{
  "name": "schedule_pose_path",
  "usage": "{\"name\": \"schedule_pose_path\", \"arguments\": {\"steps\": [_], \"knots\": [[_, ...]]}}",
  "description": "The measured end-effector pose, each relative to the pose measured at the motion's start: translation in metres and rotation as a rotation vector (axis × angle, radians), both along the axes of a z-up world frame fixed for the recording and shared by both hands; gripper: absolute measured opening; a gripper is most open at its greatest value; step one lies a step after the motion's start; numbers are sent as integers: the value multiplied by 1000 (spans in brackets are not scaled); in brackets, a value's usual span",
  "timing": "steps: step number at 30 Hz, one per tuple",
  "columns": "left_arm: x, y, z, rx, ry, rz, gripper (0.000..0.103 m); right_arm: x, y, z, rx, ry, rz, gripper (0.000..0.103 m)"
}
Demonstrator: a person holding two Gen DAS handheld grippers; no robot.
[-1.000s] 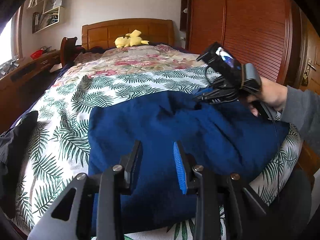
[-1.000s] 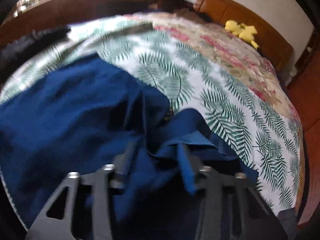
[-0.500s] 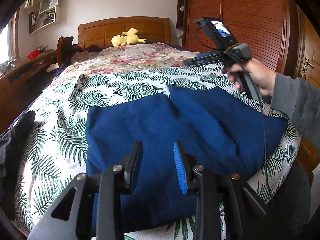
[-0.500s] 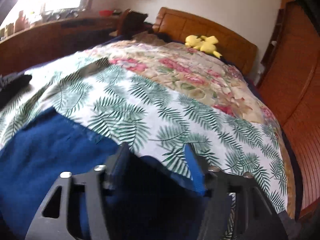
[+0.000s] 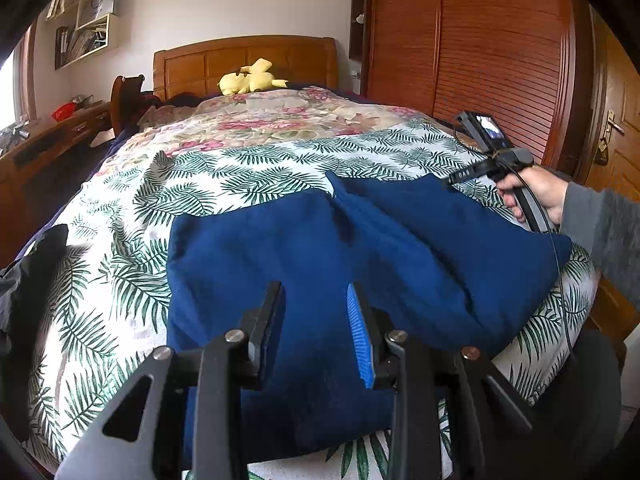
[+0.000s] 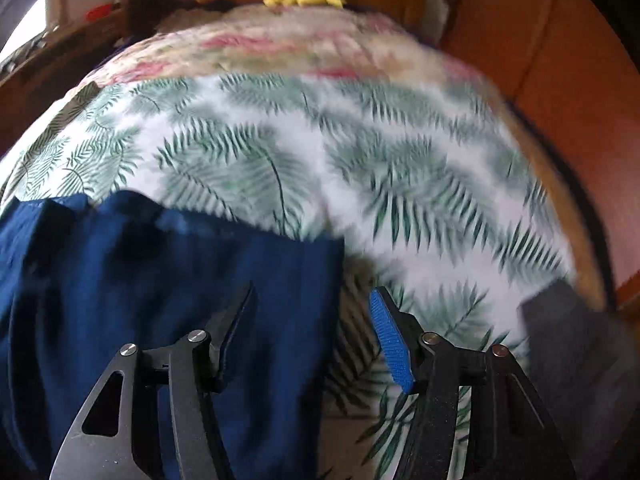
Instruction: Fold large clothes
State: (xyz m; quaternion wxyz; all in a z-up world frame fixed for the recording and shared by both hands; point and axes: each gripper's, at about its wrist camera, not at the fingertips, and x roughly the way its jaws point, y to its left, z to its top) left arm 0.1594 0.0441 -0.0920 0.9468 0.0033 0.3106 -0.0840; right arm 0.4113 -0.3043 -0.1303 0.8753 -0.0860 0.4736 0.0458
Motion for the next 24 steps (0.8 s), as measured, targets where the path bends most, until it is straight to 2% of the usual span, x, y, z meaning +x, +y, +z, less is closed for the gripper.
{"name": "schedule_pose_path", "arguments": {"steps": [2,4,5,6,9,11,12,14,17,18,22,23,24], "knots": [[1,-3,-1,5,3,0,30,-2,-7,-12,44,38,-6,52],[3,-5,-3,10,7,-1,30,-4,-8,-22,90,79,10,41],[5,-7,-4,13,11,-3,30,-5,-6,-25,98,87,24,23],[6,-9,-5,17,16,-3,30,-9,-4,-25,82,75,44,10],[9,-14,-6,21,23,1,30,-19,-1,-14,52,9,84,3],[8,-18,-6,18,25,4,30,-25,-9,1,-13,-78,18,3],[8,-20,-7,20,28,8,31,-26,-15,6,-10,-99,-4,3],[6,-27,-7,26,31,11,30,-28,-25,11,13,-91,-19,3],[1,-37,-5,14,31,13,30,-39,-32,20,17,-126,-6,4],[0,-39,-4,11,32,15,30,-45,-33,24,29,-140,1,9],[-6,-52,1,14,34,20,31,-70,-31,39,17,-172,60,16],[-8,-55,2,19,37,20,31,-80,-31,44,28,-177,87,23],[-10,-58,3,23,39,20,31,-89,-30,48,36,-183,107,35]]}}
